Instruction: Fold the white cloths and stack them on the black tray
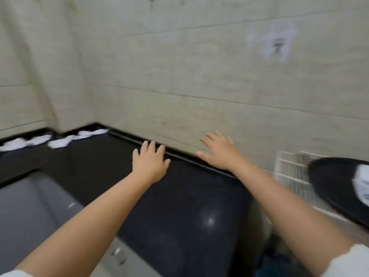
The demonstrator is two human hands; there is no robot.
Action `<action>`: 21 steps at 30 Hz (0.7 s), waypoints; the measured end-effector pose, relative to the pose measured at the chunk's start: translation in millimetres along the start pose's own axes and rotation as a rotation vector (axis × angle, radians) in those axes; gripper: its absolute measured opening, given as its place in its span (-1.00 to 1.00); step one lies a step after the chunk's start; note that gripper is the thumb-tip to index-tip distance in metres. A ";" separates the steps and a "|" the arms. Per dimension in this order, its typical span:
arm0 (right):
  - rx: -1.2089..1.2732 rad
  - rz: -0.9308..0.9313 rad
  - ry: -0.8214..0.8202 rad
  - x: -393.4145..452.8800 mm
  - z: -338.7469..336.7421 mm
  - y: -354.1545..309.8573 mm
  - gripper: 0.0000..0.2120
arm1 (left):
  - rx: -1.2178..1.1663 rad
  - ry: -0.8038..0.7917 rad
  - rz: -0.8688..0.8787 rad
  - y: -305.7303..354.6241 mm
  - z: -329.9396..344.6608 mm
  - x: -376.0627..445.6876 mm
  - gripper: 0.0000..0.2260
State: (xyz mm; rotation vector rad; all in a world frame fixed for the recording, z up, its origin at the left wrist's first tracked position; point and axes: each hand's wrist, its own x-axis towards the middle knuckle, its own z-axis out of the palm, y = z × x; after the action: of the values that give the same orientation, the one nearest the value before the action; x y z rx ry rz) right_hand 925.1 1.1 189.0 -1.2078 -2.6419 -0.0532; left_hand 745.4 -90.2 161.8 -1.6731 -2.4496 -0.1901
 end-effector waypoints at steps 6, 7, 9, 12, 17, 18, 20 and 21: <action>0.083 -0.299 -0.122 73.6 47.1 -196.3 -0.43 | 0.053 0.043 -0.400 -190.6 -10.9 -64.8 -0.57; 0.095 -0.345 -0.126 83.2 53.2 -226.5 -0.43 | 0.063 0.050 -0.449 -215.8 -11.0 -73.9 -0.57; 0.127 -0.425 -0.132 101.1 65.5 -282.2 -0.44 | 0.076 0.053 -0.534 -259.8 -8.3 -89.7 -0.56; 0.180 -0.518 -0.159 130.1 88.3 -356.1 -0.45 | 0.091 0.033 -0.643 -319.1 1.0 -102.6 -0.54; 0.236 -0.640 -0.204 196.0 134.0 -455.6 -0.46 | 0.144 -0.006 -0.762 -419.1 23.8 -83.6 -0.53; 0.238 -0.659 -0.208 214.1 143.0 -472.4 -0.46 | 0.151 -0.008 -0.775 -439.8 28.4 -73.0 -0.54; 0.250 -0.686 -0.211 255.2 157.9 -504.2 -0.46 | 0.151 -0.011 -0.791 -481.9 34.2 -46.2 -0.56; 0.260 -0.693 -0.214 277.0 163.4 -518.9 -0.46 | 0.147 -0.015 -0.797 -503.3 35.0 -31.0 -0.57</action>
State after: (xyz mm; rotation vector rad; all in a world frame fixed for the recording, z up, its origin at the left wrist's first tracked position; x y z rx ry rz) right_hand 328.8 -114.0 126.8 -0.1951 -2.9974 0.3048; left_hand 285.2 -294.0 116.1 -0.5697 -2.9107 -0.0848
